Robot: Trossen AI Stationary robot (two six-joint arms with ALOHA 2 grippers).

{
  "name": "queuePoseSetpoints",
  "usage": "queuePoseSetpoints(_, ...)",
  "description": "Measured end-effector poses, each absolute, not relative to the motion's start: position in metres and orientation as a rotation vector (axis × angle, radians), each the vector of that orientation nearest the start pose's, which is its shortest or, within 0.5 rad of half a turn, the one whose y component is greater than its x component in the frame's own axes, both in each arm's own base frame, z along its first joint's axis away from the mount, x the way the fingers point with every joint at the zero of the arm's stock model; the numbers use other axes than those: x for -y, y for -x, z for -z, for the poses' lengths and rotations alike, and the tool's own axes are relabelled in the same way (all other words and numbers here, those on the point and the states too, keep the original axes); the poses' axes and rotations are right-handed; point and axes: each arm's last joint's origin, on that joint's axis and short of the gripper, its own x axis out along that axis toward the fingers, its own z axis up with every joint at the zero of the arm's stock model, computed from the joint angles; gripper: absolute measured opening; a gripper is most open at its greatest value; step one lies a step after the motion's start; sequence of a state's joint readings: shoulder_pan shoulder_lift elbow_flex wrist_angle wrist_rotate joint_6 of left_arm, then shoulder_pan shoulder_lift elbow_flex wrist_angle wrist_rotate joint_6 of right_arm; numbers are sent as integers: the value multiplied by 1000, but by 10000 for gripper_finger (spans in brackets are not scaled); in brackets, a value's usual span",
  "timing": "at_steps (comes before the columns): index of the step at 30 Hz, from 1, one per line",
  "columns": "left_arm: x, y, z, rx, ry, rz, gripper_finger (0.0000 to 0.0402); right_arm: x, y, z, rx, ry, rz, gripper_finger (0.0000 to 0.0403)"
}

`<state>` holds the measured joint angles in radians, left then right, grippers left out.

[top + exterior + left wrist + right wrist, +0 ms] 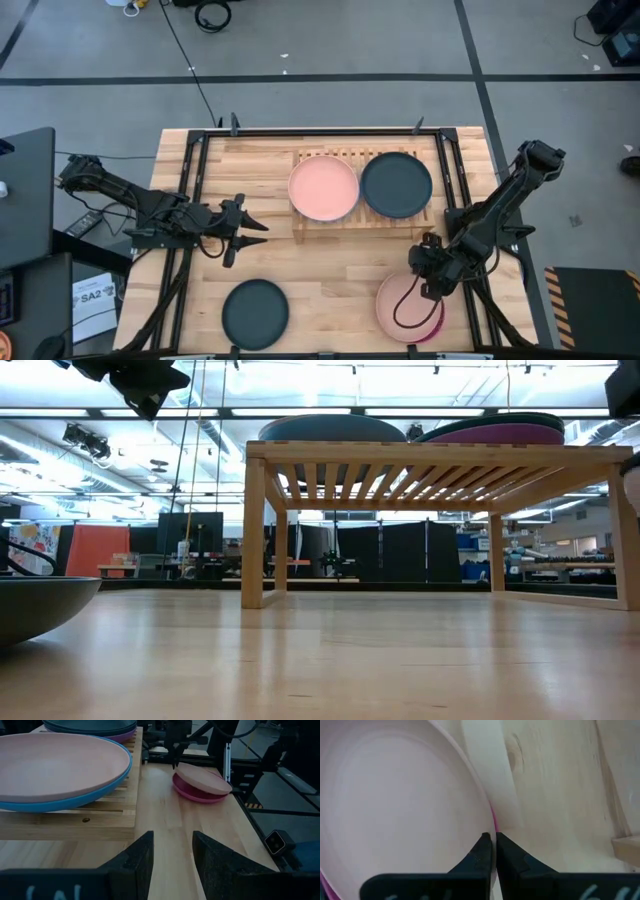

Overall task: Place and stack plates onto a shelf
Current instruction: Stack the brown plate on the top of the black plate on the shelf

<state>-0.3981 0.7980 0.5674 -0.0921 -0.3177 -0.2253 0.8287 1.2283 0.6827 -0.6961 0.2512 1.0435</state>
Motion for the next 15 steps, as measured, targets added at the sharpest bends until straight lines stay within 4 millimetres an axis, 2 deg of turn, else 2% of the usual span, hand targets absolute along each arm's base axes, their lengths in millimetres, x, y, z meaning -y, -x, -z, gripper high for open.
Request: queuePoseSetpoints(15, 61, -168, -265, -310, 110, 45, 142, -142, -145, -218, -881, -430, 38, 16)
